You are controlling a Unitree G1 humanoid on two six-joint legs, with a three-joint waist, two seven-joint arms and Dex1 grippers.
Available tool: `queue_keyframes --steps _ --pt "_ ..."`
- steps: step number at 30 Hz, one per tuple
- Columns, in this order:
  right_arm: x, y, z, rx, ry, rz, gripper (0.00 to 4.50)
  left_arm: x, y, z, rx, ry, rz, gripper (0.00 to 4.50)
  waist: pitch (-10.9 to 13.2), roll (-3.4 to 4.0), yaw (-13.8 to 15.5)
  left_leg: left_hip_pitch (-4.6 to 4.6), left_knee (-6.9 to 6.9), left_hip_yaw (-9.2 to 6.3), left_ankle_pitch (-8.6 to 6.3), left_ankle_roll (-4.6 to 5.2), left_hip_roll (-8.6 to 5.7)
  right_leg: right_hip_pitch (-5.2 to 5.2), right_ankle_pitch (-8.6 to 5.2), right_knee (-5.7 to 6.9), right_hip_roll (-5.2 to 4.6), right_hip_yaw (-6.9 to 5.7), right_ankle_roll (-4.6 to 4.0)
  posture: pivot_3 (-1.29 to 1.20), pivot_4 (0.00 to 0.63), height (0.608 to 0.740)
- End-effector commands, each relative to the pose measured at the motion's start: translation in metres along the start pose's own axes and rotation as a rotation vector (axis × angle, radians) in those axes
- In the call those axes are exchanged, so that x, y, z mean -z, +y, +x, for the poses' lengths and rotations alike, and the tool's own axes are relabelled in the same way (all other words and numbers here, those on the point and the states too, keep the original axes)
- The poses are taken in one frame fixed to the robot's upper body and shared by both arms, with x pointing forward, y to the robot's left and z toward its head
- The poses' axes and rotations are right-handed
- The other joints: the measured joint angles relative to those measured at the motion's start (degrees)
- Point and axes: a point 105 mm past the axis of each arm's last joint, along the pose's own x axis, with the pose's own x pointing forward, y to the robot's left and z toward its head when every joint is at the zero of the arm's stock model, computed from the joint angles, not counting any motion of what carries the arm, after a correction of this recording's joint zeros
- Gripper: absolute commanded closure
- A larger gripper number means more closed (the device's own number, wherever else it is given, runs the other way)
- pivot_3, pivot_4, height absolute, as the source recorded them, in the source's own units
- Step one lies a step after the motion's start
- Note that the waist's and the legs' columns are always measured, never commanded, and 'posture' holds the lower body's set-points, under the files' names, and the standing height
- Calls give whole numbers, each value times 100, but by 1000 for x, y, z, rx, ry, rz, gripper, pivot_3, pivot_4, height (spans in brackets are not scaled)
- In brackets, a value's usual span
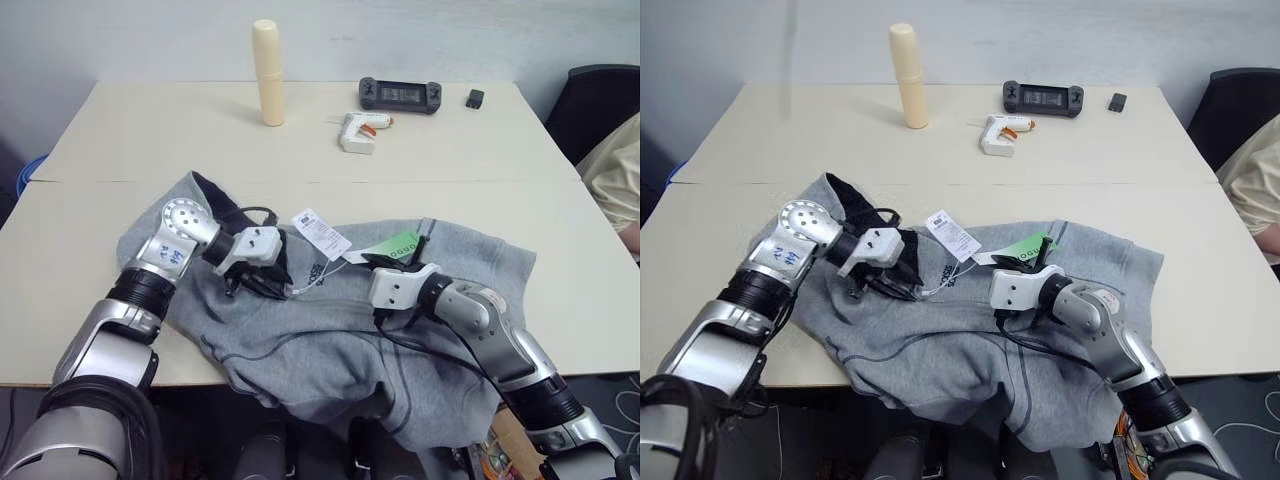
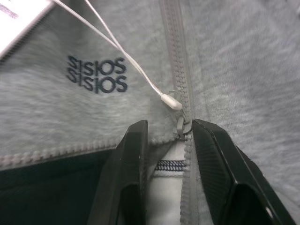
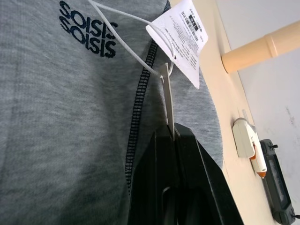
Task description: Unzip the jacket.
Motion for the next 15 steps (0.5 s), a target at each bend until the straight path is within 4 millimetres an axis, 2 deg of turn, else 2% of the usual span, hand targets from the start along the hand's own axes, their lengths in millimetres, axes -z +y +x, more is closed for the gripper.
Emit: queue_keyframes --steps 1,4,7,15 --pt "-5 -14 -6 53 -4 -30 4500 -5 -6 2 103 -34 -29 2991 0 0 -3 0 0 0 0 1 0 0 0 0 -1 -1 0 0 150 740" --pt "-3 -18 -7 64 6 -31 4500 -2 -7 3 118 -19 -21 2991 0 0 -6 0 0 -2 1 1 0 0 0 3 -3 0 0 0 150 740" --pt "-5 -22 -8 84 6 -21 4500 20 -15 9 134 89 -1 2991 -1 -1 -7 0 0 -2 1 2 -1 0 0 3 -4 1 0 0 150 740" --pt "-5 -27 -17 158 38 82 4500 56 -19 16 109 242 -32 2991 -19 -5 -16 40 -1 1 1 2 0 29 0 11 -4 2 0 0 150 740"
